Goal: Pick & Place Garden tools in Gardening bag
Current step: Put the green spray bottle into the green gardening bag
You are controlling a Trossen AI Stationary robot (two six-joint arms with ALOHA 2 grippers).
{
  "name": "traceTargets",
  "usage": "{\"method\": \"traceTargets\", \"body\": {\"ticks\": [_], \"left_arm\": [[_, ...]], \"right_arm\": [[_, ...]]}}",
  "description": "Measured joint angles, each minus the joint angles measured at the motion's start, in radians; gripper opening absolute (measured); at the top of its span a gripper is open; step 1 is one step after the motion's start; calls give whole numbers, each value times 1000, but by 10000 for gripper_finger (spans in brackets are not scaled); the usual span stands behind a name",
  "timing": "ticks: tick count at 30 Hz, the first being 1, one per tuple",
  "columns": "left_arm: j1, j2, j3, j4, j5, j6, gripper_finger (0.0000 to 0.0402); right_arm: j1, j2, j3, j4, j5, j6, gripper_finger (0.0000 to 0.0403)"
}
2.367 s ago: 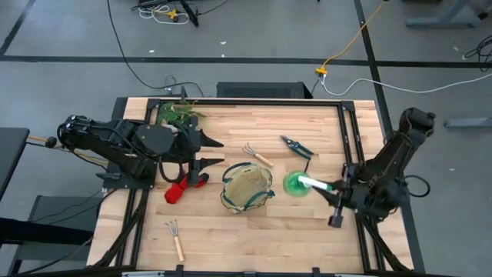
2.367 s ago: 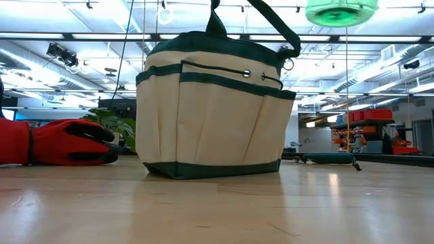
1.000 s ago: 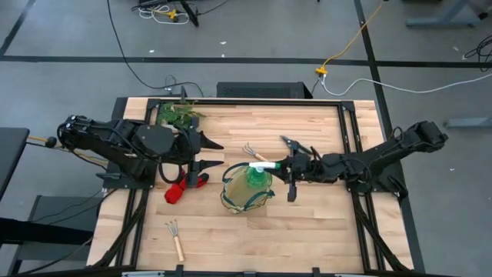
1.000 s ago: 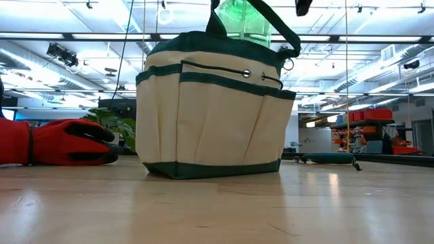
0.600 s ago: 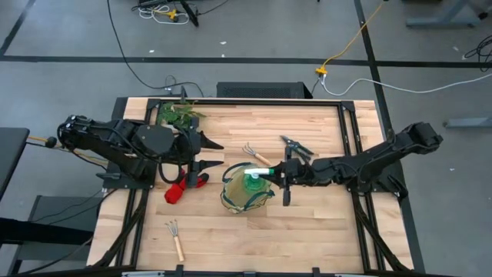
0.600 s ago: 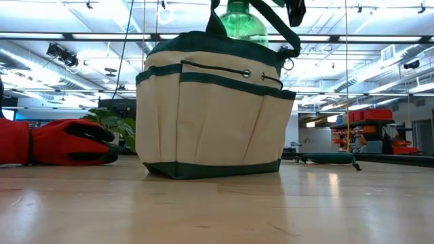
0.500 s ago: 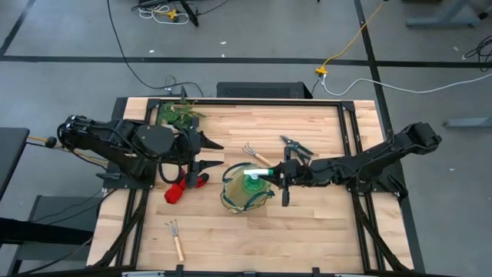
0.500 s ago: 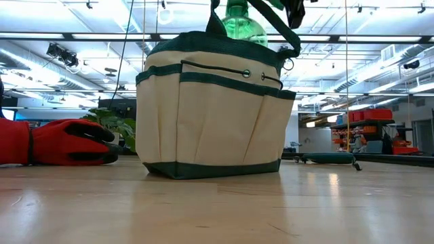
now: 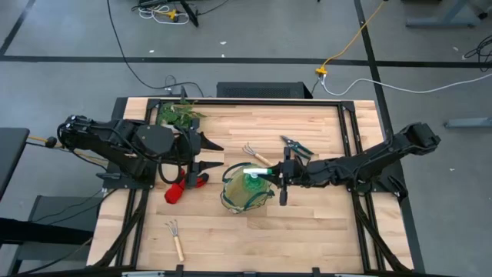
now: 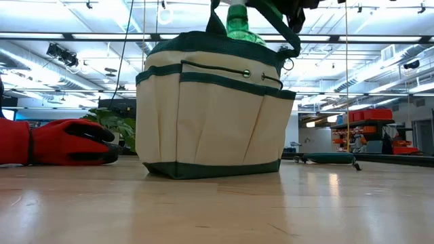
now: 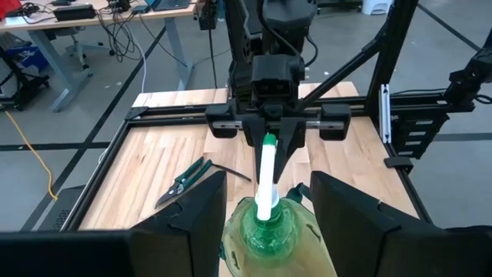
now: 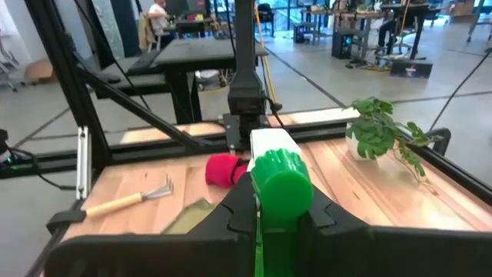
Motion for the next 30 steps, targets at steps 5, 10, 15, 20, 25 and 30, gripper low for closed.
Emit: {"method": "traceTargets", "body": {"ticks": [5, 10, 15, 20, 25, 30], "left_arm": [[0, 0, 0, 0, 0, 0, 197], [0, 0, 0, -1, 0, 0, 197], [0, 0, 0, -3, 0, -4, 197], [0, 0, 0, -8, 0, -20, 197], [0, 0, 0, -8, 0, -20, 197], [0, 0, 0, -8, 0, -20, 197]], "right_arm": [[0, 24, -1, -2, 9, 2, 33], [0, 43, -1, -8, 42, 2, 33], [0, 48, -4, -3, 59, 3, 33], [0, 48, -77, 111, 59, 17, 33], [1, 48, -166, 259, 60, 32, 33], [0, 48, -201, 265, 68, 54, 33]]}}
